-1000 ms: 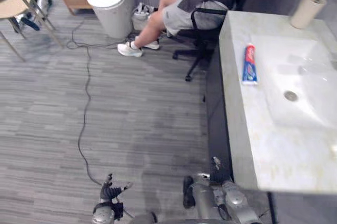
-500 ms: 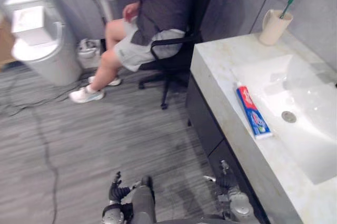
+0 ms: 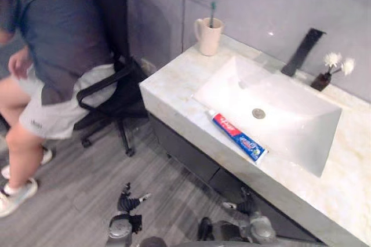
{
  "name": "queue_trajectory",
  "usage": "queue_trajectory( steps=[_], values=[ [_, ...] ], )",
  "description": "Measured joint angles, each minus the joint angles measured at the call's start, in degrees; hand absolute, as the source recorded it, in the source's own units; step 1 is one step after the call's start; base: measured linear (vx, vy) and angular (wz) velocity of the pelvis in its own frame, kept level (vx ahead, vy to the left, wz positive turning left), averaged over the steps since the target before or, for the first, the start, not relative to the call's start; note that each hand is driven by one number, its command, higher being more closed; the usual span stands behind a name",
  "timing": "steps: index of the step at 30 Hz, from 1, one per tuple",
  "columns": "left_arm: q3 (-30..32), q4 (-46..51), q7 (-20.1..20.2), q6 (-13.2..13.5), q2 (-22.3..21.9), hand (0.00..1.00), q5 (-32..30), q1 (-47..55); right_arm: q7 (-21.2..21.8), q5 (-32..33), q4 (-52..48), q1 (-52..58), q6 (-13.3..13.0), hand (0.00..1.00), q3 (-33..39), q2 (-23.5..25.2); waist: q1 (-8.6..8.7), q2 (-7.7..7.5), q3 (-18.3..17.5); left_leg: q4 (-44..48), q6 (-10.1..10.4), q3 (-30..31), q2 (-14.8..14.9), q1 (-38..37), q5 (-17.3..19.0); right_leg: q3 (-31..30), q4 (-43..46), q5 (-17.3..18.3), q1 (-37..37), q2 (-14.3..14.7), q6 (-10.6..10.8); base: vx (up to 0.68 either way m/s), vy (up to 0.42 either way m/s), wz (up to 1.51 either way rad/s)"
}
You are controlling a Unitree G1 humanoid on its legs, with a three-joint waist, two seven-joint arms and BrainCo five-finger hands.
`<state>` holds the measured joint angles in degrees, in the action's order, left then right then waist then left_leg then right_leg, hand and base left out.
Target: Organize washtable
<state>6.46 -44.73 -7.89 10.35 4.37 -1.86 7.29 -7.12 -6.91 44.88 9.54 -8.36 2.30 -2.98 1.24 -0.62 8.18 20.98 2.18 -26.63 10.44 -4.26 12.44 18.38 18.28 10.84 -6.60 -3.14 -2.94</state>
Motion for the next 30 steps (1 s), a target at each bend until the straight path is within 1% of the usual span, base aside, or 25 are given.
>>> queue_trajectory(
  steps=[1,2,3,4,5,6,7,8,9,10,11,12,13,14,16,17,19,20,21,26,28,30],
  values=[
    [0.1,0.1,0.3,0.0,-0.3,0.00,0.0,0.0,-0.1,0.9,-0.3,0.5,0.0,0.00,0.8,0.4,0.06,0.33,0.3,4.1,0.0,0.1,1.2,0.9,0.0,-1.0,-0.5,0.1,0.8,0.6,-0.1,0.14,-0.060,-0.68],
    [0.5,0.4,0.4,0.0,-0.7,0.00,0.0,0.6,-0.1,2.0,-0.6,0.9,0.0,0.00,1.2,0.3,-0.21,0.53,0.5,12.7,0.2,1.4,3.3,3.3,-0.6,-2.9,-1.4,0.5,2.0,1.8,-0.4,0.13,-0.048,-1.02],
    [0.6,0.4,0.4,0.0,-1.4,0.00,-0.1,1.4,0.1,2.4,-0.8,1.0,0.1,0.00,1.2,0.5,-1.01,0.21,0.7,20.9,0.6,5.9,5.0,7.0,0.2,-5.8,-1.6,0.9,3.2,3.2,-0.8,0.14,-0.033,-1.12],
    [0.5,0.4,0.4,0.0,-1.8,0.00,0.0,1.7,0.1,2.5,-0.8,1.1,0.1,0.00,1.2,0.7,-1.38,0.37,0.7,21.9,0.8,7.8,5.0,7.8,1.3,-7.1,-1.6,1.1,3.7,3.4,-0.7,0.16,0.002,-1.23],
    [0.4,0.4,0.5,0.0,-2.6,0.00,0.0,2.2,0.2,2.9,-0.8,1.6,0.1,0.00,1.5,1.0,-1.79,0.13,0.8,21.5,1.3,10.1,4.7,9.1,2.7,-9.3,-1.7,1.3,4.4,3.7,-0.7,0.16,0.032,-1.12],
    [0.4,0.4,0.5,0.0,-3.4,0.00,0.0,2.3,0.1,3.2,-0.8,2.0,0.0,0.00,2.7,1.5,-1.83,-0.04,0.9,17.7,1.6,12.0,4.3,10.6,2.9,-11.7,-1.9,1.4,5.0,3.9,-0.5,0.16,0.045,-1.01],
    [0.4,0.4,0.5,0.0,-3.6,0.00,0.0,2.3,0.0,3.6,-0.8,1.9,0.0,0.00,3.0,1.6,-1.85,-0.04,0.9,15.8,1.6,13.1,4.1,11.1,2.9,-12.5,-1.9,1.5,5.1,3.9,-0.2,0.17,0.114,-0.86],
    [0.4,0.4,0.5,0.0,-3.7,0.00,0.0,2.3,0.0,4.2,-0.7,2.0,0.0,0.00,4.0,1.7,-1.84,-0.07,0.9,11.1,1.8,16.4,3.2,12.1,2.8,-14.3,-1.9,1.8,5.4,3.9,0.2,0.11,0.099,-0.62],
    [0.4,0.4,0.4,0.0,-3.7,0.00,0.0,2.2,0.0,4.2,-0.7,2.0,0.1,0.00,4.6,1.8,-1.92,-0.04,0.8,8.5,2.0,18.6,2.6,12.6,2.7,-15.4,-1.9,2.0,5.5,3.9,0.5,0.16,0.218,-0.95],
    [0.4,0.3,0.3,0.0,-3.6,0.00,0.0,2.4,-0.2,4.4,0.4,1.9,0.0,0.00,6.4,1.5,-1.87,0.29,0.7,1.3,3.5,24.0,0.8,12.4,1.7,-17.9,-1.6,2.7,5.1,3.9,1.6,0.10,0.191,-0.84],
    [0.4,0.2,0.2,0.0,-3.6,0.00,0.0,2.4,-0.3,4.6,1.0,1.7,0.0,0.00,7.0,1.3,-1.94,0.59,0.5,-1.1,4.2,25.5,0.6,12.2,1.2,-18.9,-1.2,3.1,5.0,4.1,2.2,0.18,0.314,-0.93],
    [0.4,0.0,0.2,0.0,-3.5,0.00,0.0,2.4,-0.3,4.6,1.6,1.6,0.1,0.00,7.9,1.3,-1.96,1.04,0.4,-2.3,5.7,26.2,0.6,11.9,-1.1,-20.3,-0.3,3.9,4.9,4.1,3.1,0.24,0.384,-0.93],
    [0.4,-0.5,0.2,-0.1,-2.8,0.00,0.0,2.5,-0.3,4.6,2.2,2.1,0.4,0.00,8.8,0.9,-1.91,0.18,-0.4,-2.0,4.7,24.0,-0.6,10.4,-2.2,-22.8,-0.2,4.4,5.3,2.7,5.1,0.26,0.388,-0.82],
    [0.4,-0.8,0.2,-0.1,-2.5,0.00,-0.1,2.3,-0.3,4.6,2.2,2.4,0.5,0.00,8.9,1.0,-1.84,-0.19,-0.8,-2.1,4.3,23.0,-1.2,10.4,-1.9,-23.4,-0.7,4.3,5.3,1.9,5.6,0.23,0.329,-0.67],
    [0.4,-1.6,0.2,-0.1,-1.2,0.00,-0.2,1.5,-0.2,4.6,3.7,2.8,0.7,0.00,9.0,1.2,-1.50,-1.47,-1.6,-2.2,3.5,21.0,-2.5,10.0,-1.5,-25.2,-2.4,3.6,5.4,0.5,6.8,0.18,0.239,-0.42],
    [0.4,-3.2,0.2,-0.1,-0.5,0.00,-0.5,1.1,-0.3,4.6,5.1,2.7,1.2,0.00,9.2,1.2,-1.75,-2.47,-2.3,-2.3,3.2,19.4,-3.6,9.4,-1.4,-26.7,-4.2,2.8,6.2,-0.5,8.1,0.23,0.261,-0.60],
    [0.4,-4.7,0.2,-0.2,0.5,0.00,-0.5,0.2,-0.3,4.6,6.2,2.2,1.3,0.00,10.7,1.2,-1.63,-2.61,-2.4,-3.2,2.7,17.8,-4.6,7.6,-1.4,-27.5,-7.1,0.9,7.9,-1.8,8.9,0.19,0.228,-0.57],
    [0.7,-5.8,0.1,-0.8,0.7,0.00,-0.5,0.0,-0.3,4.7,6.9,1.8,1.4,0.00,11.6,1.1,-1.62,-2.43,-2.4,-3.9,2.5,16.7,-5.2,6.3,-1.5,-28.2,-8.4,-0.2,8.8,-2.5,8.9,0.10,0.149,-0.34],
    [-1.3,-9.8,0.3,-1.1,3.3,0.00,-1.1,-0.6,-0.3,5.3,12.3,-0.3,2.2,0.00,13.6,-2.0,-0.39,-2.49,-2.3,-18.0,-0.2,20.1,-9.5,-0.5,-6.5,-25.1,-11.5,-2.3,8.6,-4.7,10.0,0.05,0.072,-0.21],
    [-1.4,-9.8,0.3,-1.1,3.3,0.00,-1.0,-0.6,-0.3,5.4,12.2,-0.3,2.2,0.00,13.6,-2.0,-0.39,-2.48,-2.3,-17.9,-0.2,20.1,-9.5,-0.6,-6.5,-25.1,-11.4,-2.3,8.7,-4.7,10.0,0.00,0.000,0.00],
    [-1.5,-9.1,0.3,-1.1,3.2,0.00,-0.8,-0.5,-0.3,6.6,12.1,-0.3,2.2,0.00,13.6,-2.0,-0.39,-2.44,-2.2,-17.8,-0.2,20.2,-9.5,-1.1,-6.5,-25.0,-11.5,-2.3,9.5,-4.7,10.0,0.00,0.000,0.00],
    [-2.6,-7.6,0.6,-1.2,3.0,0.00,1.2,-0.3,-0.4,7.6,11.3,0.0,2.2,0.00,13.6,-2.0,-0.44,-2.30,-2.1,-17.8,-0.2,20.3,-9.4,-2.2,-6.5,-24.8,-11.5,-2.3,10.7,-4.7,10.0,0.00,-0.002,0.02]
  ],
)
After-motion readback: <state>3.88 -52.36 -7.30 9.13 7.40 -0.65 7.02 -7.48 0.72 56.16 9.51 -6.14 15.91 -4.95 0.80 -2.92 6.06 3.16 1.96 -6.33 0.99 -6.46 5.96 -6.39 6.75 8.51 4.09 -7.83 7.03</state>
